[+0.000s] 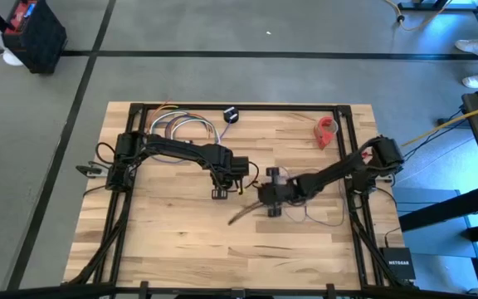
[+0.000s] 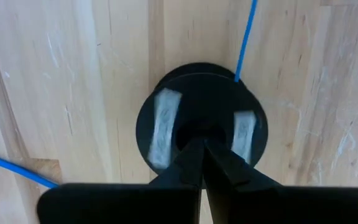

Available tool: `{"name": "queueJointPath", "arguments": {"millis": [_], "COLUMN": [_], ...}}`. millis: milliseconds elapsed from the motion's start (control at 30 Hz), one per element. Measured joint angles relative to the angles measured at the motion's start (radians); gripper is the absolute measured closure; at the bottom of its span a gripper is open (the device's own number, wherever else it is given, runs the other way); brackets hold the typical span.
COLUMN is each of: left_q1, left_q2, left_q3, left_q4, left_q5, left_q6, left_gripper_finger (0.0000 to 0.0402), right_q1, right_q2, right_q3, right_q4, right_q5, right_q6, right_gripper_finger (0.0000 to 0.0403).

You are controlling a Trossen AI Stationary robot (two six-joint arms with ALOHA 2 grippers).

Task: Coil cords
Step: Put the spool with the coiled wire on the table

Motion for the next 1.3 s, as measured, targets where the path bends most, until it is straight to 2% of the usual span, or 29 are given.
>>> {"name": "queueJointPath", "arguments": {"millis": [433, 633, 767, 867, 1000, 1100, 1200, 1300], "left_q1": [0.000, 0.000, 0.001, 0.001, 0.001, 0.001, 0.001, 0.001], "left_q2": [0.000, 0.000, 0.000, 0.000, 0.000, 0.000, 0.000, 0.000], "left_q3": [0.000, 0.001, 0.000, 0.000, 0.000, 0.000, 0.000, 0.000], "left_q4": [-0.010, -0.023, -0.017, -0.010, -0.008, -0.008, -0.002, 0.010], "left_q5": [0.000, 0.000, -0.001, -0.001, -0.001, -0.001, -0.001, -0.001], "left_q6": [-0.009, -0.012, -0.015, -0.015, -0.015, -0.015, -0.015, -0.015], "left_gripper_finger": [0.0398, 0.0398, 0.0398, 0.0398, 0.0398, 0.0398, 0.0398, 0.0398], "right_q1": [0.219, 0.323, 0.359, 0.360, 0.358, 0.359, 0.360, 0.348], "right_q2": [-0.172, -0.236, -0.268, -0.271, -0.271, -0.273, -0.274, -0.274], "right_q3": [-0.007, -0.014, -0.011, -0.005, 0.030, 0.078, 0.117, 0.102], "right_q4": [-0.528, -0.895, -1.043, -1.046, -1.038, -1.017, -0.914, -0.653], "right_q5": [-0.017, -0.073, -0.082, -0.051, -0.042, 0.027, 0.171, 0.360], "right_q6": [0.398, 0.660, 0.874, 0.963, 0.955, 0.909, 0.793, 0.639], "right_gripper_finger": [0.0400, 0.0400, 0.0391, 0.0377, 0.0336, 0.0294, 0.0253, 0.0223]}}
